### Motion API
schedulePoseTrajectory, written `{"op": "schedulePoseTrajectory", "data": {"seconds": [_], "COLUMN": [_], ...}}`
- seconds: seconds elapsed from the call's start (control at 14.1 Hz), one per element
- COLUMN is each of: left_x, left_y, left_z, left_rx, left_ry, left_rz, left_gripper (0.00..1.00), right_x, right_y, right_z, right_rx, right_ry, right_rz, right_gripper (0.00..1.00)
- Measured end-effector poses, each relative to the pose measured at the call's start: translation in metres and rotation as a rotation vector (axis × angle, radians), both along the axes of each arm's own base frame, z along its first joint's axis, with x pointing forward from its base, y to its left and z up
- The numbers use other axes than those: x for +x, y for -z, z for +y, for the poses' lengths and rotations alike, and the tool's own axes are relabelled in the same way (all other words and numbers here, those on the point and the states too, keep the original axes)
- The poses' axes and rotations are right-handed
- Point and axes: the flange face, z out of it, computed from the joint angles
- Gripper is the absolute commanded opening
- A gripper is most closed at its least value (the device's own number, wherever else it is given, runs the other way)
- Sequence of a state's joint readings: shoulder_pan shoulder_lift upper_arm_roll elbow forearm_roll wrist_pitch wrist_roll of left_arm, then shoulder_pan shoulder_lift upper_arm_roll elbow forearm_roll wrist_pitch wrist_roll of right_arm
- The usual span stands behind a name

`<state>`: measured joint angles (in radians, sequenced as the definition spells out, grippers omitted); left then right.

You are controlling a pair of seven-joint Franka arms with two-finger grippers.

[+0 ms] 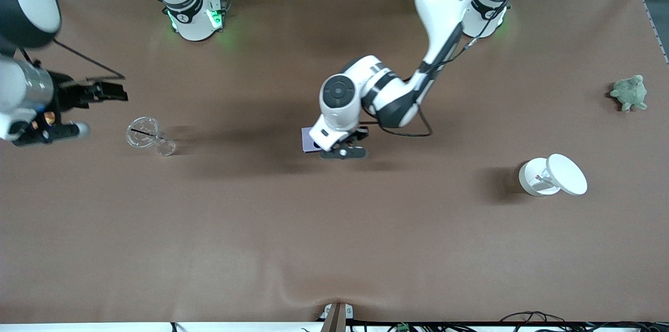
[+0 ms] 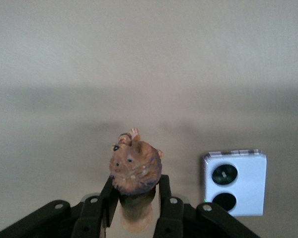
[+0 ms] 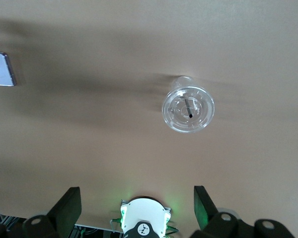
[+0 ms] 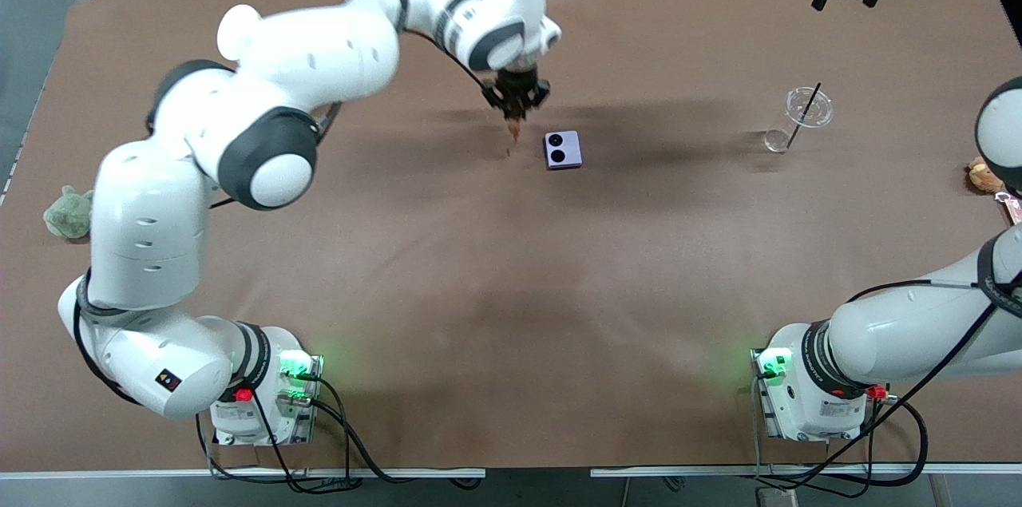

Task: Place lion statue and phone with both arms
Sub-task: 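Lift the lion with the left gripper while the right gripper nears the glass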

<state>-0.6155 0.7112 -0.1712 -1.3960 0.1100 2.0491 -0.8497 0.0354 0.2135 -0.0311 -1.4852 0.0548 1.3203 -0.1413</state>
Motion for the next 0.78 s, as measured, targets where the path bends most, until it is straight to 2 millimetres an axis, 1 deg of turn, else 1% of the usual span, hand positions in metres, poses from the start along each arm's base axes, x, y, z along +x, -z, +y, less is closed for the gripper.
{"op": "schedulePoseTrajectory", "data": {"seconds": [0.07, 0.21, 0.28, 0.36, 0.43, 0.5, 0.57, 0.71, 0.78], "left_x": [0.02, 0.061, 0.078, 0.092, 0.103, 0.112, 0.119, 0.127, 0.13], "left_y": [-0.022, -0.062, -0.075, -0.083, -0.083, -0.078, -0.072, -0.054, -0.045], "left_z": [0.024, 0.085, 0.115, 0.142, 0.166, 0.187, 0.204, 0.227, 0.236], "left_rx": [0.0, -0.004, -0.003, 0.001, 0.014, 0.039, 0.072, 0.134, 0.155], "left_ry": [-0.042, -0.141, -0.185, -0.223, -0.244, -0.254, -0.258, -0.25, -0.236], "left_rz": [-0.011, -0.036, -0.043, -0.044, -0.045, -0.052, -0.06, -0.066, -0.063], "left_gripper": [0.0, 0.0, 0.0, 0.0, 0.0, 0.0, 0.0, 0.0, 0.0], "right_x": [0.002, 0.001, 0.001, 0.001, 0.001, 0.001, 0.001, 0.0, 0.0], "right_y": [0.002, -0.004, -0.007, -0.01, -0.011, -0.011, -0.011, -0.012, -0.013], "right_z": [0.0, 0.002, 0.003, 0.005, 0.008, 0.016, 0.029, 0.054, 0.059], "right_rx": [0.0, 0.0, 0.001, 0.003, 0.007, 0.014, 0.019, 0.014, 0.013], "right_ry": [0.0, -0.003, -0.005, -0.008, -0.013, -0.025, -0.046, -0.071, -0.073], "right_rz": [0.003, -0.007, -0.013, -0.018, -0.02, -0.021, -0.024, -0.036, -0.04], "right_gripper": [1.0, 1.0, 1.0, 1.0, 1.0, 1.0, 1.0, 1.0, 1.0]}}
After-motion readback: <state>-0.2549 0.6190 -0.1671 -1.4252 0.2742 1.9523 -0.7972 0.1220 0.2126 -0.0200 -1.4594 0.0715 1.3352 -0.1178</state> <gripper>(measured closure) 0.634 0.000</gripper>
